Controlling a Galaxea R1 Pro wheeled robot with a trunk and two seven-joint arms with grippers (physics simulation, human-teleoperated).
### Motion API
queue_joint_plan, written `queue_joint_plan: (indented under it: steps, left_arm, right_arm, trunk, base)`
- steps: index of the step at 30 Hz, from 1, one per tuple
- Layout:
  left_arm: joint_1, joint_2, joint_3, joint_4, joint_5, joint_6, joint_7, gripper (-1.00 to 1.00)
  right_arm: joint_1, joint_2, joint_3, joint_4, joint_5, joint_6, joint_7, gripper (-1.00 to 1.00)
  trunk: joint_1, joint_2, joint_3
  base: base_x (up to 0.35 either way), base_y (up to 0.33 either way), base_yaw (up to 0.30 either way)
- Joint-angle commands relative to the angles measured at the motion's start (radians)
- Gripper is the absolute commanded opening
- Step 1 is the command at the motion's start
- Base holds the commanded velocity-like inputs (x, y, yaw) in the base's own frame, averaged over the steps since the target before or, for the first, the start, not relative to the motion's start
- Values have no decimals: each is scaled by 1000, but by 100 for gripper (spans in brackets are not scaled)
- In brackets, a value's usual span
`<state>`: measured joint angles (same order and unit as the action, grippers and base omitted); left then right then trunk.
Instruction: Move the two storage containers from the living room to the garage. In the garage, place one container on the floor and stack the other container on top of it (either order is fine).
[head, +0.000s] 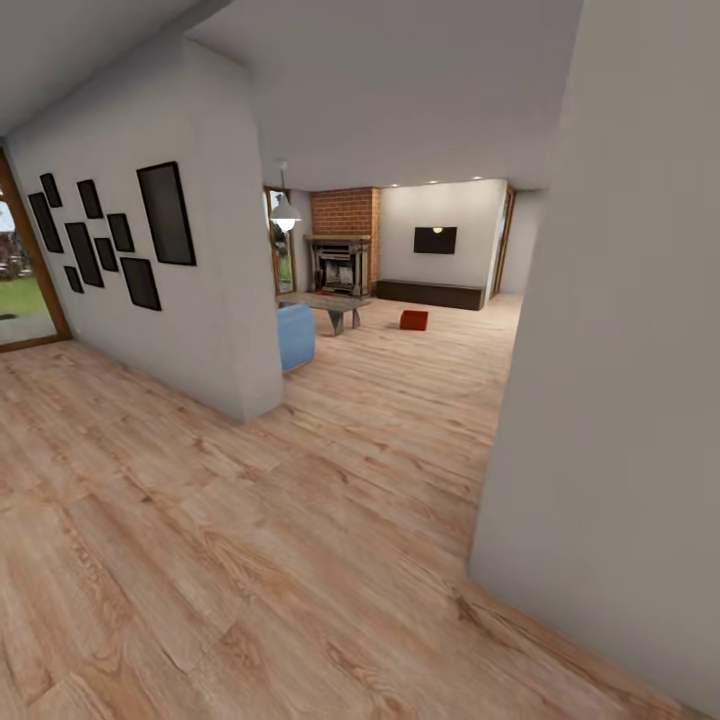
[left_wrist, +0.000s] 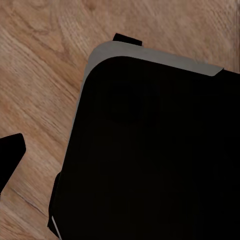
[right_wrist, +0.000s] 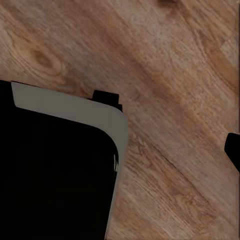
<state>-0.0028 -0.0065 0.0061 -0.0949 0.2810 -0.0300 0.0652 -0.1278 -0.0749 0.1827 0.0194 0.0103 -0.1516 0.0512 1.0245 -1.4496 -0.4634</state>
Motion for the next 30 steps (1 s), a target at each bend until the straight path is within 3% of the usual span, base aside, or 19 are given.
queue_joint_plan:
  steps: [1, 30]
  left_arm:
    - [0, 0, 0, 0, 4, -2, 3, 100]
    - [0, -1, 0, 0, 4, -2, 3, 100]
  right_arm:
    - [-1, 0, 4, 2, 1, -5, 2, 100]
    - [-1, -2, 6, 2, 2, 0, 4, 100]
  trunk:
    - [1, 0, -1]
    - [1, 0, -1]
  base:
    - [323, 0, 0]
    - [323, 0, 0]
